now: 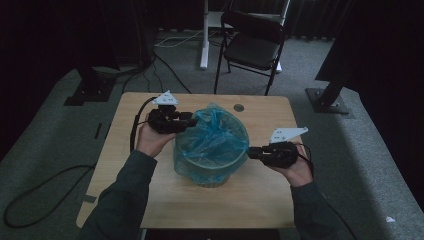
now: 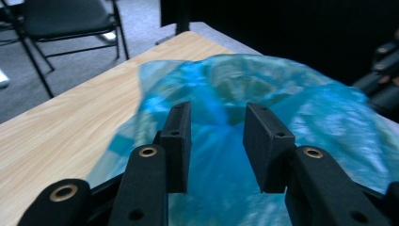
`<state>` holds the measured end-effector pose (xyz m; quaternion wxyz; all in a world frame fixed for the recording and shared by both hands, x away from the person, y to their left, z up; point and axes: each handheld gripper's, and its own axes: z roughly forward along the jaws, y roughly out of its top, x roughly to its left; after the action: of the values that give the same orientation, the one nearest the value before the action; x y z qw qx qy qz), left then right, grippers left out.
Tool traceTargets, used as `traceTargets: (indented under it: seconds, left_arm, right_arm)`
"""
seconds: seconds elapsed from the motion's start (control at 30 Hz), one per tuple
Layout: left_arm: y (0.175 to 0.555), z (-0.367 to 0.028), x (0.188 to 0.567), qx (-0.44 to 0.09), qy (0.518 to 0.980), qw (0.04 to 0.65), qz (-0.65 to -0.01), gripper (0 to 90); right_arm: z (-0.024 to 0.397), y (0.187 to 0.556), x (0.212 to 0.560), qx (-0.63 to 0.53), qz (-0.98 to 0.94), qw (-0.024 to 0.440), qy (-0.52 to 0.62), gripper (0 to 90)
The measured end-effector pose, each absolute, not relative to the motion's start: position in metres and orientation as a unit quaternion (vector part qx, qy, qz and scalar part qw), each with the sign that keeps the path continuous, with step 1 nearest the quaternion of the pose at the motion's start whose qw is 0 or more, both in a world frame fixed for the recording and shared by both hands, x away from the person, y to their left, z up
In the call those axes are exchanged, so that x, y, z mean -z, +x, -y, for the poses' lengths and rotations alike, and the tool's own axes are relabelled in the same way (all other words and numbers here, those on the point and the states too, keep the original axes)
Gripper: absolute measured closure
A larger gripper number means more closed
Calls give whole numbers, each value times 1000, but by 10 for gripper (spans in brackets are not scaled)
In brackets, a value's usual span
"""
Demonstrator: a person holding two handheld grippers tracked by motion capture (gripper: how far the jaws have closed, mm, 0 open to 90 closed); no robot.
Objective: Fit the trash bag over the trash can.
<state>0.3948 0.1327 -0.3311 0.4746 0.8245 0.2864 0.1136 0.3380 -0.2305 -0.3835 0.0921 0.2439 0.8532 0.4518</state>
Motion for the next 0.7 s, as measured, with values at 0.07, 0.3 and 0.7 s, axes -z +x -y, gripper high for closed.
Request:
traceTargets:
  seconds: [0.07,0.3,0.7]
  left_arm:
    - [394,-131,330,-112,826,475,-282,614]
    - [390,-122,327,-103,829,482,-264,609]
    - [385,-103,316,-99,844,475,-229,610]
  right_arm:
    - [231,339,384,-452,-852,92,245,856]
    - [231,342,388,-441,-855,98,254,900]
    - [232,341,388,-442,-855,99,252,898]
